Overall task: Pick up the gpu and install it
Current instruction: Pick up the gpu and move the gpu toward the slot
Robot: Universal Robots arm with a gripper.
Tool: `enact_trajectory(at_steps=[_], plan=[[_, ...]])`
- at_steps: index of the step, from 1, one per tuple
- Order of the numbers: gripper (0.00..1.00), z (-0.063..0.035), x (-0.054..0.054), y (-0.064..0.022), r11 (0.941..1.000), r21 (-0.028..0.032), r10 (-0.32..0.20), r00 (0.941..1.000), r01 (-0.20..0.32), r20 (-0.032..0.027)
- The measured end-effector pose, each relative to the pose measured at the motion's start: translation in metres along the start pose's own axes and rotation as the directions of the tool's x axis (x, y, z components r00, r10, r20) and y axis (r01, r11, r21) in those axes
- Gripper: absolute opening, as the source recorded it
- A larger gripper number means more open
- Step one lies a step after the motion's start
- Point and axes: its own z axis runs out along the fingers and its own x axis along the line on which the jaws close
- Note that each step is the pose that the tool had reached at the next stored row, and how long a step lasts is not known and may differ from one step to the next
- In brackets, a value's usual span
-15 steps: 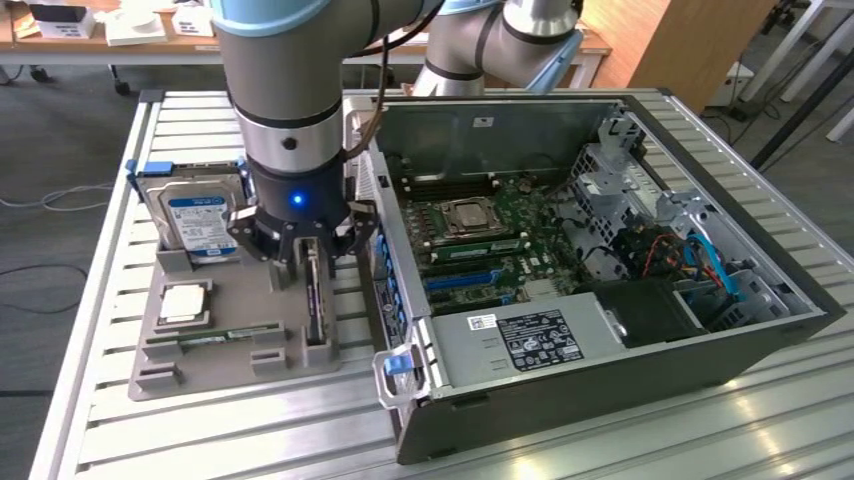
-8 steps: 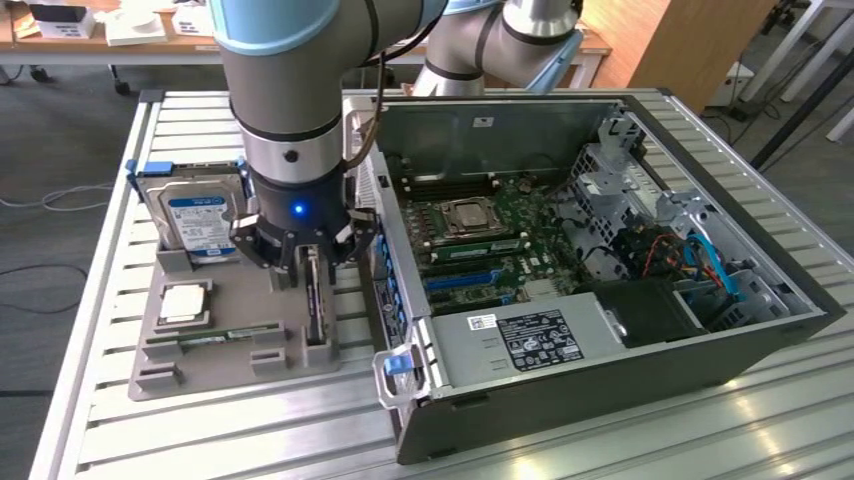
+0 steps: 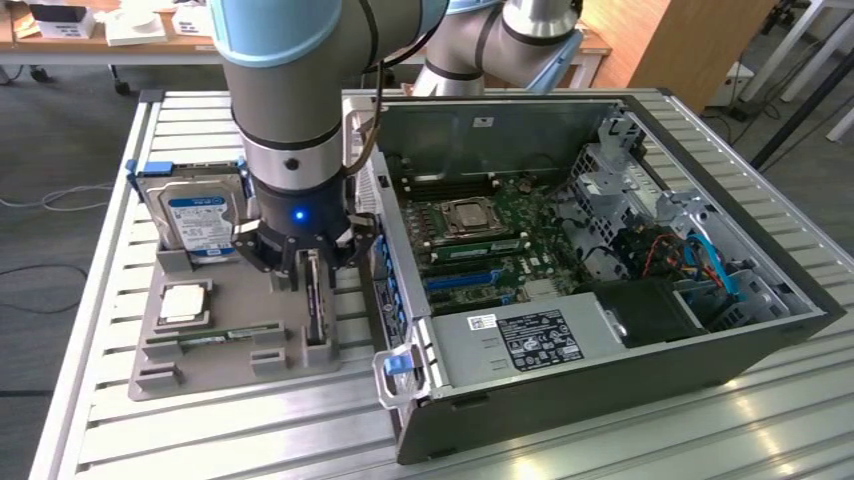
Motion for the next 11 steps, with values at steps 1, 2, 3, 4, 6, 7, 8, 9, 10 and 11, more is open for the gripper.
enact_trajectory(at_steps=[1, 2, 3, 4, 6, 7, 8, 9, 10, 11], plan=[[0.47, 0.0011, 0.0000, 0.0000, 1.0000, 0.0000, 0.000, 1.0000, 0.000, 0.0000], [0.47, 0.0020, 0.0000, -0.0001, 1.0000, 0.0000, 0.000, 1.0000, 0.000, 0.0000], [0.47, 0.0021, 0.0001, -0.0001, 1.0000, 0.0001, 0.000, 1.0000, 0.000, -0.0001], [0.47, 0.0021, 0.0001, -0.0001, 1.0000, 0.0003, 0.000, 1.0000, 0.000, -0.0002], [0.47, 0.0023, 0.0001, -0.0001, 1.0000, 0.0001, 0.000, 1.0000, 0.000, -0.0001], [0.47, 0.0025, 0.0001, -0.0001, 1.0000, 0.0000, 0.000, 1.0000, 0.000, 0.0000], [0.47, 0.0031, 0.0000, -0.0001, 1.0000, -0.0002, 0.000, 1.0000, 0.000, 0.0002], [0.47, 0.0041, 0.0000, -0.0001, 1.0000, -0.0003, 0.000, 1.0000, 0.000, 0.0003], [0.47, 0.0049, 0.0001, -0.0002, 1.0000, -0.0001, 0.000, 1.0000, 0.000, 0.0001], [0.47, 0.0049, 0.0001, -0.0002, 1.0000, 0.0001, 0.000, 1.0000, 0.000, -0.0001]])
